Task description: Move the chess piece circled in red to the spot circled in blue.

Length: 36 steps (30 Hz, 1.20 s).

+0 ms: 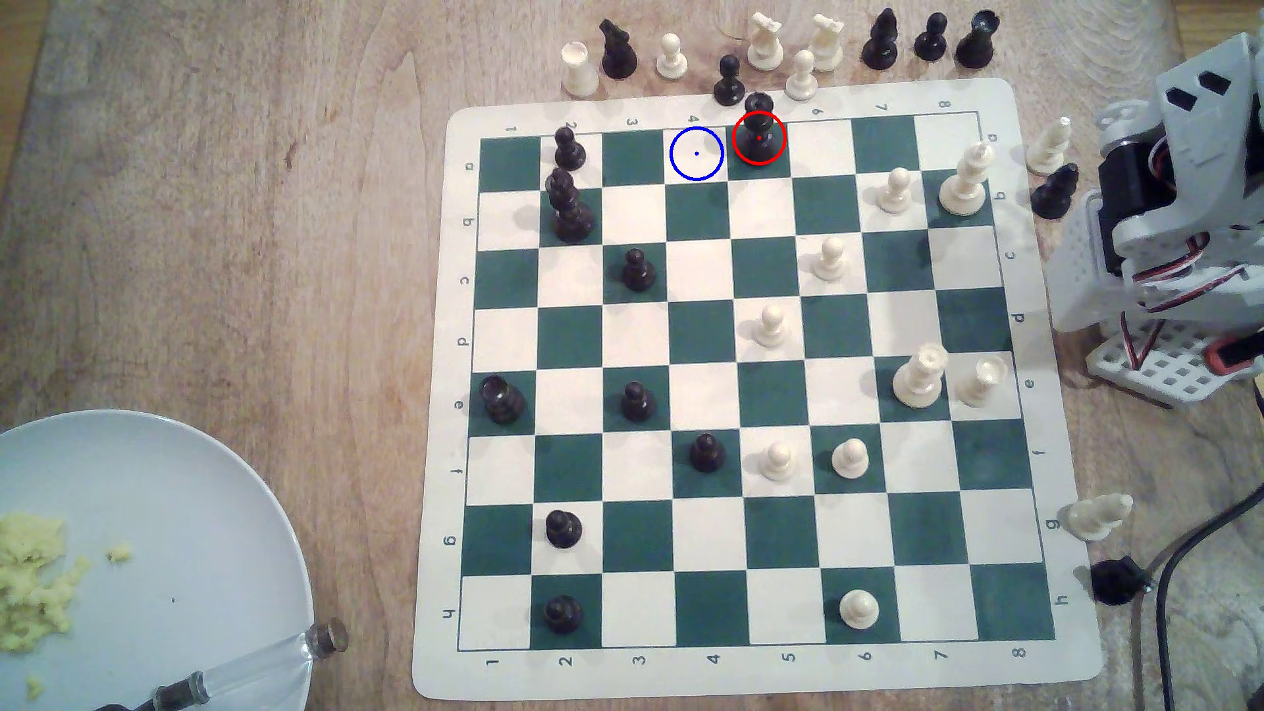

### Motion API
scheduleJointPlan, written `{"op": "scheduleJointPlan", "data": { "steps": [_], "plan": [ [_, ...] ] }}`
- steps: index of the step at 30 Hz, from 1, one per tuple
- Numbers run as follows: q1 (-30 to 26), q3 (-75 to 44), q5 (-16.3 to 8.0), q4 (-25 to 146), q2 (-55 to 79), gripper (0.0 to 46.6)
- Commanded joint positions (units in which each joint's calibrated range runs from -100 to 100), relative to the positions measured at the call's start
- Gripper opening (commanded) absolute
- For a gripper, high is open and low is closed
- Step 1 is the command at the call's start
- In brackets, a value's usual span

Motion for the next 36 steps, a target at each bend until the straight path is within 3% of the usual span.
{"op": "scheduleJointPlan", "data": {
  "steps": [1, 14, 24, 30, 36],
  "plan": [
    [0.6, 1.27, 0.1, 0.03, -0.28, 0.2],
    [2.55, -9.52, -0.05, 43.93, -0.28, 0.2],
    [13.81, -30.01, -0.29, 100.77, 0.65, 0.2],
    [19.05, -35.09, -0.24, 121.98, 1.93, 0.5],
    [19.76, -41.07, -0.05, 134.18, 5.75, 0.2]
  ]
}}
